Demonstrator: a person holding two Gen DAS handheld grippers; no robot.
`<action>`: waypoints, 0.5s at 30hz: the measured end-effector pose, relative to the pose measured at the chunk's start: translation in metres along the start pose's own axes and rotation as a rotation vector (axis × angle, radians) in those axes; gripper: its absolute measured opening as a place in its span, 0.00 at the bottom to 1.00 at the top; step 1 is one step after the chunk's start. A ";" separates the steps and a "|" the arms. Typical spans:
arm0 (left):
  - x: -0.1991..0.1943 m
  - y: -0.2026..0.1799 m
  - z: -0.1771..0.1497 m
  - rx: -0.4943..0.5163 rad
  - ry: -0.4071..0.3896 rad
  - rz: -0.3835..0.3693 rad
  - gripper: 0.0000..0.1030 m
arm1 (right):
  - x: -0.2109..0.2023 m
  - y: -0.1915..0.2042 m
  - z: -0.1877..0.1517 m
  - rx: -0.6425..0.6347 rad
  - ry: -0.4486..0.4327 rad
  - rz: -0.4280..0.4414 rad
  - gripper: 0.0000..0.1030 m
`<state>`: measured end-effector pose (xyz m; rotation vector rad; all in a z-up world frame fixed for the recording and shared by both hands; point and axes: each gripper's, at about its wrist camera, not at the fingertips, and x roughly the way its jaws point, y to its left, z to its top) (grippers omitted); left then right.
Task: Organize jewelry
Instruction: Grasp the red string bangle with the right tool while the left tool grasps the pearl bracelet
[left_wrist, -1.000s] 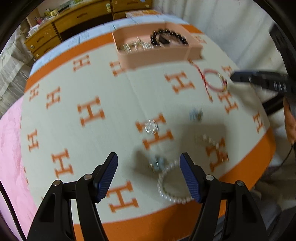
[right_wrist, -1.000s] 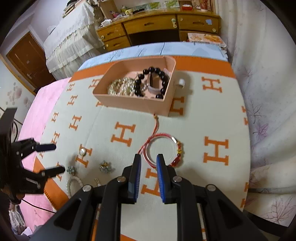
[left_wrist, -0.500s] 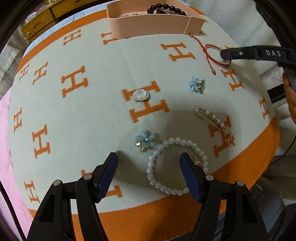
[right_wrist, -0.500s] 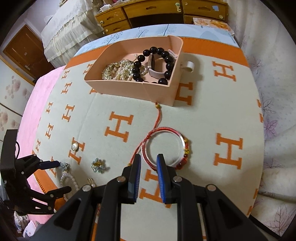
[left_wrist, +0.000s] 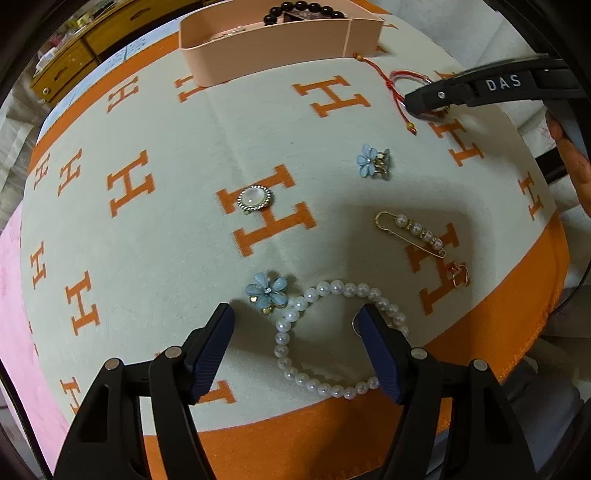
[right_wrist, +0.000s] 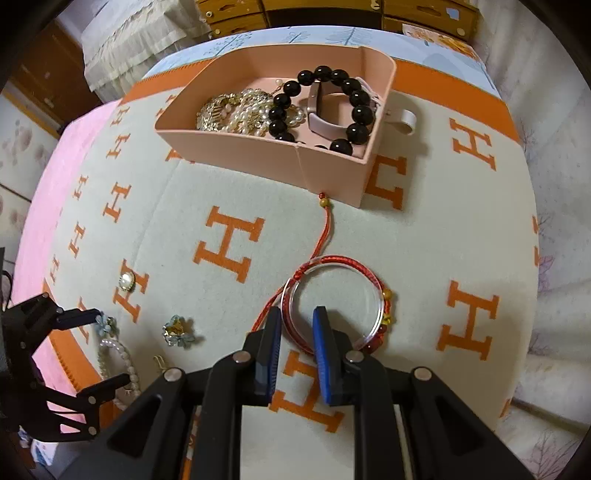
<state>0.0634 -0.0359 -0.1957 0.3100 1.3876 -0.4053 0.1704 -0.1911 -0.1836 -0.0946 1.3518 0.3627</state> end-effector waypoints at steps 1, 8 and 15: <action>0.003 -0.004 0.003 0.003 0.001 0.000 0.64 | 0.000 0.002 0.000 -0.014 0.000 -0.011 0.17; -0.003 -0.019 0.004 0.052 -0.005 -0.022 0.28 | 0.002 0.017 -0.003 -0.093 -0.014 -0.082 0.11; -0.008 -0.022 0.007 0.002 0.025 -0.076 0.05 | -0.009 0.016 -0.008 -0.085 -0.042 -0.105 0.06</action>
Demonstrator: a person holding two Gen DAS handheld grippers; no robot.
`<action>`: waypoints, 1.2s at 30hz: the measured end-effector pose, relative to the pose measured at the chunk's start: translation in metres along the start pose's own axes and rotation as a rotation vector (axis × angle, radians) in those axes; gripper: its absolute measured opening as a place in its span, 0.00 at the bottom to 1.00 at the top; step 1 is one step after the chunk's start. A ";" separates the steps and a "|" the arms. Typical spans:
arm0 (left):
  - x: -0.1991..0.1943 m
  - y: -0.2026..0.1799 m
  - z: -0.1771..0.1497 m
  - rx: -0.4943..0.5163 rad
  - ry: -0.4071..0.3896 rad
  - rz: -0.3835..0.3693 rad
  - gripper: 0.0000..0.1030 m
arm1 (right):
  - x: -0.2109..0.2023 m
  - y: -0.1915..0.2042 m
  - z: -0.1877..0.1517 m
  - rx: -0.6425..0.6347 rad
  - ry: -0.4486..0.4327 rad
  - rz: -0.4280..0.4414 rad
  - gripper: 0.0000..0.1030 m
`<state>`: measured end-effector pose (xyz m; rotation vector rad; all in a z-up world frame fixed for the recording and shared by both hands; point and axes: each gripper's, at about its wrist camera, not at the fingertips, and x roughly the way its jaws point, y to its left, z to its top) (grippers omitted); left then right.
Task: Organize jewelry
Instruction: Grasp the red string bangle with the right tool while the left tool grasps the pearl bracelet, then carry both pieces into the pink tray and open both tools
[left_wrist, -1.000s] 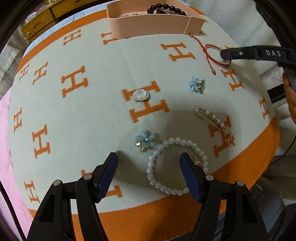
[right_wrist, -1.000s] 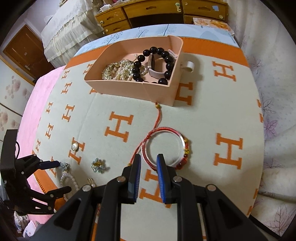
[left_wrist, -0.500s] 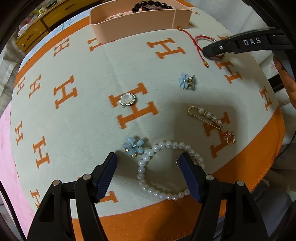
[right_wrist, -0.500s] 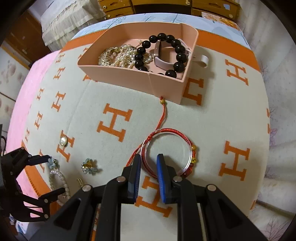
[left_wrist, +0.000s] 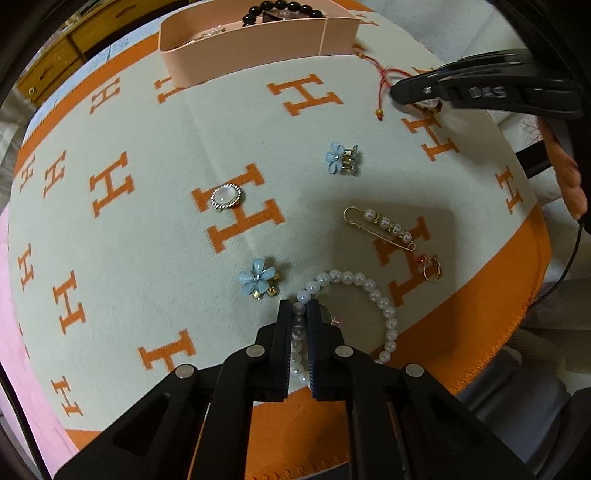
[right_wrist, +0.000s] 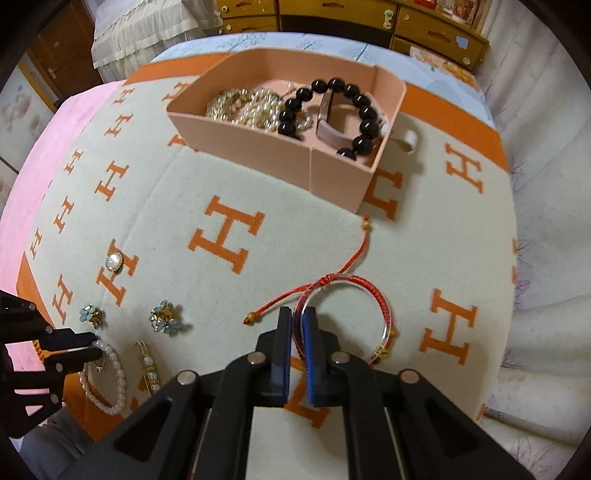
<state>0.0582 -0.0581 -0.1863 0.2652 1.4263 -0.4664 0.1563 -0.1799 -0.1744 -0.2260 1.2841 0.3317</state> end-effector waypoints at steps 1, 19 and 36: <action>-0.001 0.003 -0.001 -0.003 0.000 -0.001 0.05 | -0.005 0.000 0.000 0.004 -0.011 0.006 0.06; -0.143 0.020 0.053 0.013 -0.349 0.122 0.05 | -0.097 -0.012 0.030 0.086 -0.250 0.089 0.06; -0.132 0.053 0.190 -0.059 -0.455 0.241 0.05 | -0.068 -0.037 0.097 0.286 -0.276 0.291 0.06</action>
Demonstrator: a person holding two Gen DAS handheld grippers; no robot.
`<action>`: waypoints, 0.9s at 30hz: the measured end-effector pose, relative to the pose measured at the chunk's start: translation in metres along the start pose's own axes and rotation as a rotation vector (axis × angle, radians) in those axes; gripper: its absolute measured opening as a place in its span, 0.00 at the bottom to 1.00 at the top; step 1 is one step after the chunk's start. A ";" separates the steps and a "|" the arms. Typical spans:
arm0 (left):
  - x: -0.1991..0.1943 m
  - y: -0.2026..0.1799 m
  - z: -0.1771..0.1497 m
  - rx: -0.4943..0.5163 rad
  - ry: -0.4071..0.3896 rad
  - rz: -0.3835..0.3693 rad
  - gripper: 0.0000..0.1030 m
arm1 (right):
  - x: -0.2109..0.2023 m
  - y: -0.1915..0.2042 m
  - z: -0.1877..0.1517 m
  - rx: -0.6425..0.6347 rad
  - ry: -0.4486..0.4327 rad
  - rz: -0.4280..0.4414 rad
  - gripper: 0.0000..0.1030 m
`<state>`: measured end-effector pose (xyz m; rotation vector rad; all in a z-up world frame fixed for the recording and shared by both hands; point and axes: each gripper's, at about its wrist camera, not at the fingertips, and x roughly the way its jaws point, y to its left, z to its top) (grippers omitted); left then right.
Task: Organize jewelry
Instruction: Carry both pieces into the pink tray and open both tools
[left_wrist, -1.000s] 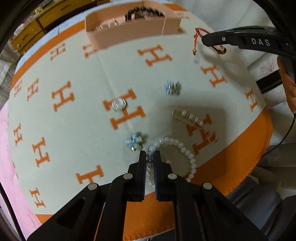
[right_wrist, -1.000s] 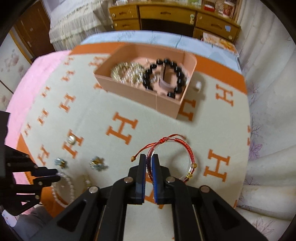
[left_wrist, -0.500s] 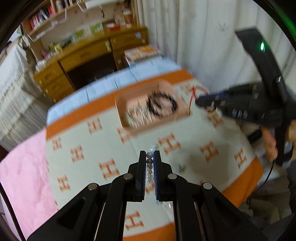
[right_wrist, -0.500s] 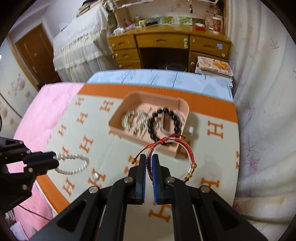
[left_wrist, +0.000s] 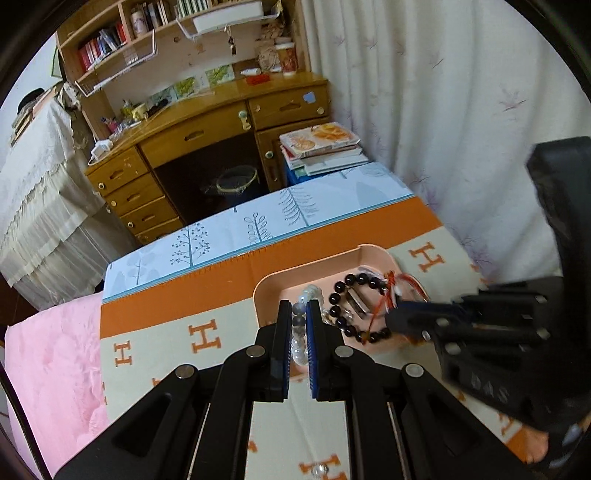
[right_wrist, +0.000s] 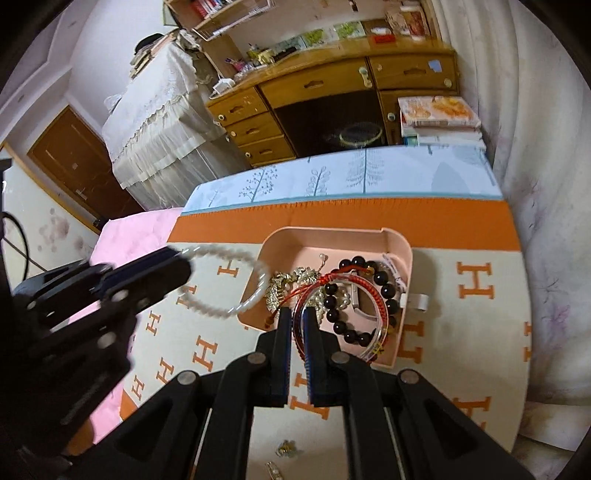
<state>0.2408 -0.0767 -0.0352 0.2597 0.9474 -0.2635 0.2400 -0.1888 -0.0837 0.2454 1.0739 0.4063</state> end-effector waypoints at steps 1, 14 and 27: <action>0.008 0.000 0.000 -0.002 0.013 0.000 0.05 | 0.005 -0.002 0.001 0.010 0.006 0.005 0.06; 0.070 0.001 -0.003 0.004 0.078 -0.007 0.05 | 0.058 -0.024 0.007 0.073 0.109 0.051 0.07; 0.064 0.015 -0.003 -0.038 0.021 0.017 0.52 | 0.052 -0.031 0.006 0.117 0.040 0.051 0.08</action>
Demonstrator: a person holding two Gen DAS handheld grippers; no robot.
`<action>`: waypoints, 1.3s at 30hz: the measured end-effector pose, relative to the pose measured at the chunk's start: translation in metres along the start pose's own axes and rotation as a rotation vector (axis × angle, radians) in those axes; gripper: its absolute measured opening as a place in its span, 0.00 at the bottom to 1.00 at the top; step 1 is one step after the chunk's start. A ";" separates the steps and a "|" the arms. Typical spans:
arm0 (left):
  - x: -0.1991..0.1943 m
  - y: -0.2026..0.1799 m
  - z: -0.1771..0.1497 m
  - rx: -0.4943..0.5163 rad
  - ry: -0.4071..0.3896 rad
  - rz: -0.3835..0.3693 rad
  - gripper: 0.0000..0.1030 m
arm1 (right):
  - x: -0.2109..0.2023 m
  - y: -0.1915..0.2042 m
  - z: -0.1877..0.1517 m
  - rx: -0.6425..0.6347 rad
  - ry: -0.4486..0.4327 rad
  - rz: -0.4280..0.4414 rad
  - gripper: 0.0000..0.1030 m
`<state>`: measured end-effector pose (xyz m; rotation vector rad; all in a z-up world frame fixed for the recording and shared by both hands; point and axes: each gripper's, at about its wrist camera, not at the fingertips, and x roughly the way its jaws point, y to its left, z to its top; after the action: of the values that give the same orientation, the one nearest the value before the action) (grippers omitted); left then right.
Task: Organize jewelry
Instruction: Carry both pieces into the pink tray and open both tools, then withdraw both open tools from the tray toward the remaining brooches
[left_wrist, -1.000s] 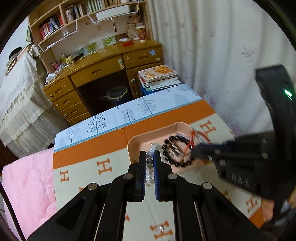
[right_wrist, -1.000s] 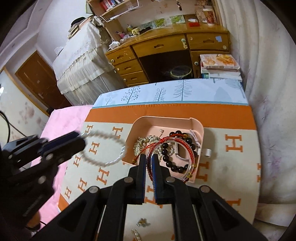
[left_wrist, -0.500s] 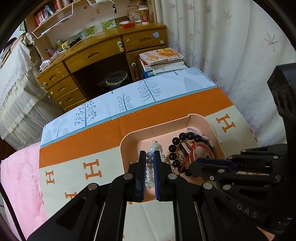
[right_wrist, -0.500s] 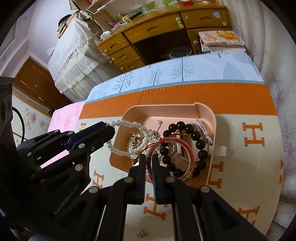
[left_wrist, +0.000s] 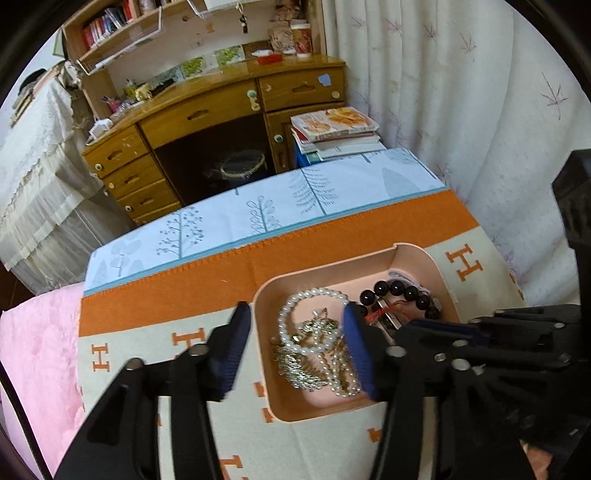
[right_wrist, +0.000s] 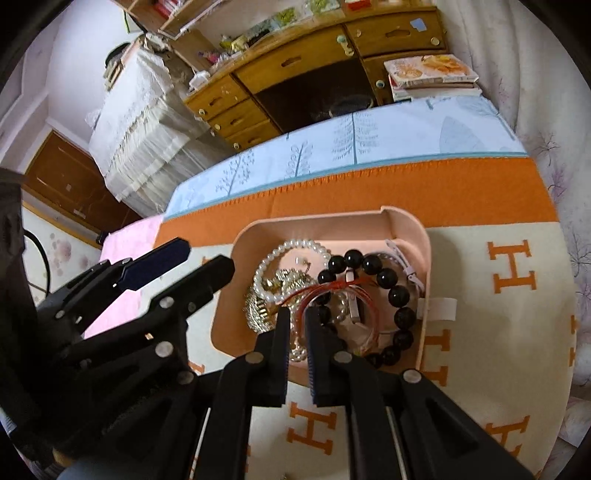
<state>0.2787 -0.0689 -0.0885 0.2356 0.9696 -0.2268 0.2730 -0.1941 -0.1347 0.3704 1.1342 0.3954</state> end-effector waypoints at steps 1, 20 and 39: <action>-0.002 0.000 -0.001 0.003 -0.005 0.003 0.52 | -0.004 0.000 0.000 0.002 -0.010 0.005 0.08; -0.092 0.009 -0.073 -0.052 -0.028 -0.042 0.68 | -0.070 0.017 -0.068 -0.104 -0.114 -0.042 0.08; -0.105 -0.002 -0.225 -0.137 -0.037 -0.056 0.74 | -0.044 0.046 -0.213 -0.266 0.010 -0.111 0.24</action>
<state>0.0443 0.0054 -0.1231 0.0786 0.9514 -0.2139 0.0553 -0.1575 -0.1579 0.0720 1.0903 0.4440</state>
